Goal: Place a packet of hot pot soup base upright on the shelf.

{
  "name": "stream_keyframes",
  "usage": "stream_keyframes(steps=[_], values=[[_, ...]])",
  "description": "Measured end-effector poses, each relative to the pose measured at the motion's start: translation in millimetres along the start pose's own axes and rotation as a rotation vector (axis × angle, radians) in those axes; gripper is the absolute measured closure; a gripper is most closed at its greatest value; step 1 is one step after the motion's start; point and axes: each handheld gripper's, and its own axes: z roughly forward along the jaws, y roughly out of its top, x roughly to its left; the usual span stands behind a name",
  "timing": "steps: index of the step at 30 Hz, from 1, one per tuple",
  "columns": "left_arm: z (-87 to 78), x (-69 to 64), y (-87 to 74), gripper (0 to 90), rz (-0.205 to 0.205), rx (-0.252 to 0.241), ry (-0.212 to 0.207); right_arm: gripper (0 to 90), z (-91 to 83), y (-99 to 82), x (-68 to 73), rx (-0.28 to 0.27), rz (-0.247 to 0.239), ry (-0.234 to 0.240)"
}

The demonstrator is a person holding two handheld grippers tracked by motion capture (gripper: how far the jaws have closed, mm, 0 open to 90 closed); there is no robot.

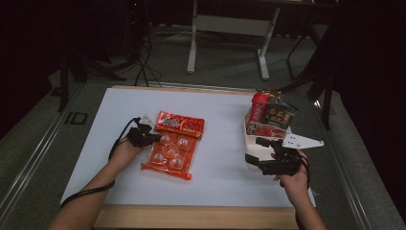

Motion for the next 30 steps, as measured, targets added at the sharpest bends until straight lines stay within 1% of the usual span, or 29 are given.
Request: stream_keyframes(steps=[1, 6, 8, 12, 13, 17, 18, 19, 22, 25, 28, 29, 30], values=[[1.6, -3.2, 1.4, 90.0, 0.007, -0.001, -0.011, 16.5, -0.1, 0.2, 0.3, -0.001, -0.001, 0.001], [7.3, -17.4, 8.5, 90.0, 0.047, 0.014, -0.039, 16.5, 0.2, 0.4, 1.2, -0.003, -0.002, 0.005], [7.8, -22.1, 9.6, 90.0, 0.067, 0.015, -0.035, 16.5, 0.5, 0.3, 0.9, 0.002, -0.001, 0.007], [4.8, -21.8, 7.5, 90.0, 0.053, 0.007, -0.044, 16.5, 0.2, 0.3, 1.3, 0.001, -0.008, 0.002], [-1.0, -23.4, 3.1, 90.0, 0.064, 0.025, -0.044, 16.5, 0.1, 0.4, 1.4, 0.000, -0.006, 0.001], [-18.6, -26.1, -5.5, 90.0, 0.058, 0.021, -0.062, 16.4, 0.0, 1.4, 1.9, -0.002, -0.008, 0.000], [-18.6, -26.1, -5.5, 90.0, 0.058, 0.021, -0.062, 16.4, 0.0, 1.4, 1.9, -0.002, -0.008, 0.000], [-26.2, -28.4, -10.0, 90.0, 0.060, 0.027, -0.067, 16.5, 0.2, 1.5, 2.0, -0.002, -0.008, 0.001], [-32.6, -32.2, -15.5, 90.0, 0.070, 0.042, -0.074, 16.5, 1.1, 1.8, 2.8, -0.001, -0.009, 0.001], [-36.4, -37.7, -21.2, 90.0, 0.079, 0.060, -0.090, 16.5, 0.7, 2.3, 3.5, 0.001, -0.010, 0.000], [-33.2, -43.3, -26.4, 90.0, 0.088, 0.089, -0.105, 16.5, 0.5, 2.2, 3.1, 0.000, -0.009, 0.000], [-31.2, -45.3, -27.6, 90.0, 0.098, 0.106, -0.107, 16.5, 0.8, 2.1, 3.0, -0.002, -0.008, 0.002], [-30.7, -46.5, -28.3, 90.0, 0.103, 0.104, -0.099, 16.5, 0.9, 2.1, 3.1, -0.002, -0.008, 0.001]])
